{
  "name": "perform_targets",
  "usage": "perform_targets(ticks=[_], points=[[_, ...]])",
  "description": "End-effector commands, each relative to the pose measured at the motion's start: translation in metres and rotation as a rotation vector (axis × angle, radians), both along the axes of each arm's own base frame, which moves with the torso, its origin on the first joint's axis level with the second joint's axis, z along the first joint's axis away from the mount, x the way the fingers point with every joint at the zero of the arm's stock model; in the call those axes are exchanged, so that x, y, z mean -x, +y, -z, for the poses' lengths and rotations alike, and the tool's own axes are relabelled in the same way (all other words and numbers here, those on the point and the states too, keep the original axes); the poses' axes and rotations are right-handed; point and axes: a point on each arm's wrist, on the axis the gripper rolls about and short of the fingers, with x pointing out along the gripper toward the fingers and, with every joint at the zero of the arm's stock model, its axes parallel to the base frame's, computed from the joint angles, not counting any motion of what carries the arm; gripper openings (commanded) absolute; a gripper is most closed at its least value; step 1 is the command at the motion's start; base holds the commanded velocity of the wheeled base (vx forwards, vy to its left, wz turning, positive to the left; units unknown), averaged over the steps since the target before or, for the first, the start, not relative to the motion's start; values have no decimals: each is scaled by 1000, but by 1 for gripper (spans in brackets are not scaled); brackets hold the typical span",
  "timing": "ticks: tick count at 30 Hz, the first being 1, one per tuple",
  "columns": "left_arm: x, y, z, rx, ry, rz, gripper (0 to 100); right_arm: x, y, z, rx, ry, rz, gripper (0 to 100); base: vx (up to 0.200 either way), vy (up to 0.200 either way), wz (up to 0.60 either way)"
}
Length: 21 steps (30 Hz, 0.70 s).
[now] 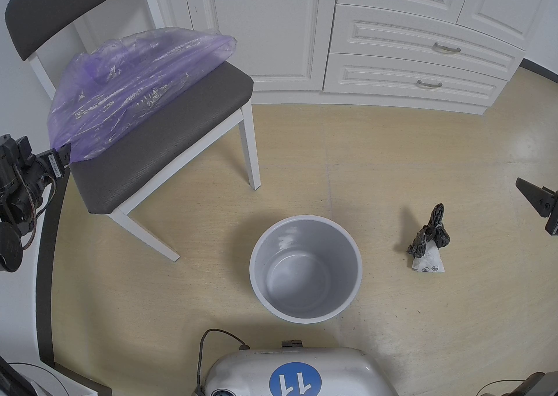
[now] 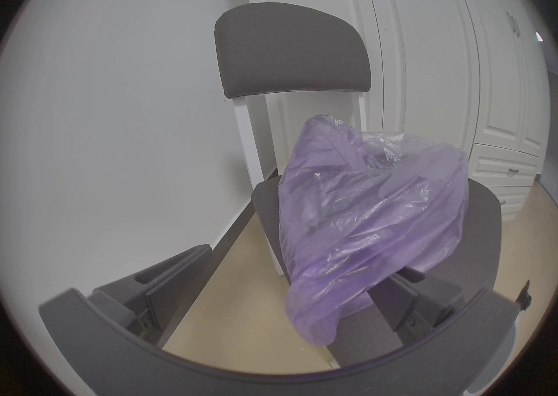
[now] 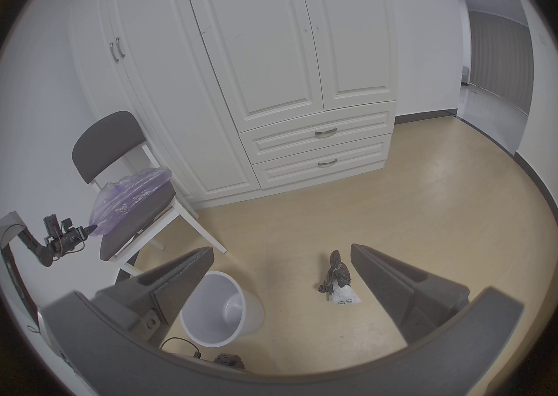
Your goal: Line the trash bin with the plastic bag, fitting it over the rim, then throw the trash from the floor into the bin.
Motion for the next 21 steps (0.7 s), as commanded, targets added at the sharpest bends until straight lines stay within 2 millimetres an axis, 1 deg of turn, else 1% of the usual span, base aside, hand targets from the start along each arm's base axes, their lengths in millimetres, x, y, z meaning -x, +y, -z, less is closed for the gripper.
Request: perform_targets(ticks=[1, 6, 7, 16, 21], points=[[-8, 3, 10, 5, 21, -5, 100, 0, 0, 0, 0, -2, -1, 100, 0, 0, 0], [-8, 5, 8, 16, -6, -1, 100, -1, 0, 0, -7, 0, -12, 100, 0, 0, 0], [-9, 5, 8, 19, -6, 5, 0, -1, 1, 0, -13, 2, -13, 100, 0, 0, 0], [-6, 3, 9, 12, -43, 121, 0, 5, 0, -3, -22, -20, -25, 100, 0, 0, 0], [4, 1, 10, 43, -95, 146, 0, 10, 0, 3, -6, -14, -52, 100, 0, 0, 0]])
